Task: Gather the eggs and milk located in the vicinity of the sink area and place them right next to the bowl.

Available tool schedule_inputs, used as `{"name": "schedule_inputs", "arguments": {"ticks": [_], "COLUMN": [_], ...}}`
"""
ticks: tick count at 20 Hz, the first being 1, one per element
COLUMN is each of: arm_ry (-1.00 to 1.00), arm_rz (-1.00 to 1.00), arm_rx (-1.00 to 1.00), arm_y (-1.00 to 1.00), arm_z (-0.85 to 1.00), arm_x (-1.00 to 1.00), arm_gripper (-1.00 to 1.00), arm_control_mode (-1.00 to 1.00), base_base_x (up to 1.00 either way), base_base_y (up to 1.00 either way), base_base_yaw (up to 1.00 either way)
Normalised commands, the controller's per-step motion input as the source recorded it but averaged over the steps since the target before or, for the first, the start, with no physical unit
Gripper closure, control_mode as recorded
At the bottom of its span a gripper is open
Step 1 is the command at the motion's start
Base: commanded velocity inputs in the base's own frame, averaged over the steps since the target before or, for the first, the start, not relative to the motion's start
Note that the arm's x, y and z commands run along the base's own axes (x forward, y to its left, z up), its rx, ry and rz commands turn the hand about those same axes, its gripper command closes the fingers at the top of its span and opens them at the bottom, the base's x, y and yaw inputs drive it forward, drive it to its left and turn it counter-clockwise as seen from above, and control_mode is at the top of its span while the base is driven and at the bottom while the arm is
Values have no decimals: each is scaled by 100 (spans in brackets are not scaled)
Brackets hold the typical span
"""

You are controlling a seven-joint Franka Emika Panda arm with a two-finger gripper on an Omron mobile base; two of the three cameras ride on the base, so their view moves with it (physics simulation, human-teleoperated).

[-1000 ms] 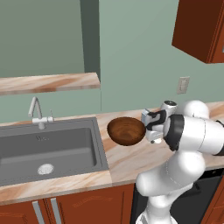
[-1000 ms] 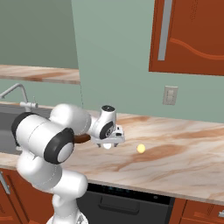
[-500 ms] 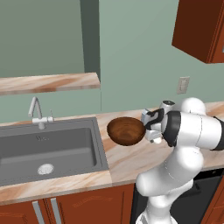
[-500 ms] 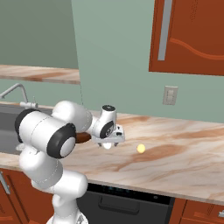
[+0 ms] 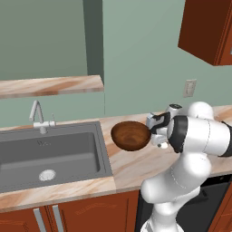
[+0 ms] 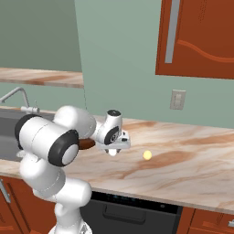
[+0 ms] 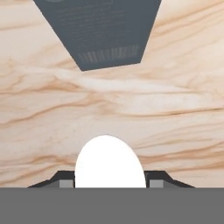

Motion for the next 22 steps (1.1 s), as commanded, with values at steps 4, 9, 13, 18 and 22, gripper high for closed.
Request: {"name": "schedule_inputs", "arguments": {"ticks": [4, 9, 13, 18, 22], "arm_ry": [-17, -17, -10, -1, 2], "arm_rz": [14, 24, 23, 18, 10], "arm_rx": [16, 18, 22, 11, 1], "arm_y": [0, 0, 0, 0, 11], "arm_z": [2, 5, 28, 25, 0], "arm_x": [-57, -32, 2, 26, 16], "arm_gripper": [100, 100, 100, 100, 100], "arm_control_mode": [-100, -100, -100, -100, -100], "base_base_x": [0, 0, 0, 0, 0], "base_base_y": [0, 0, 0, 0, 0], "base_base_yaw": [0, 0, 0, 0, 0]}}
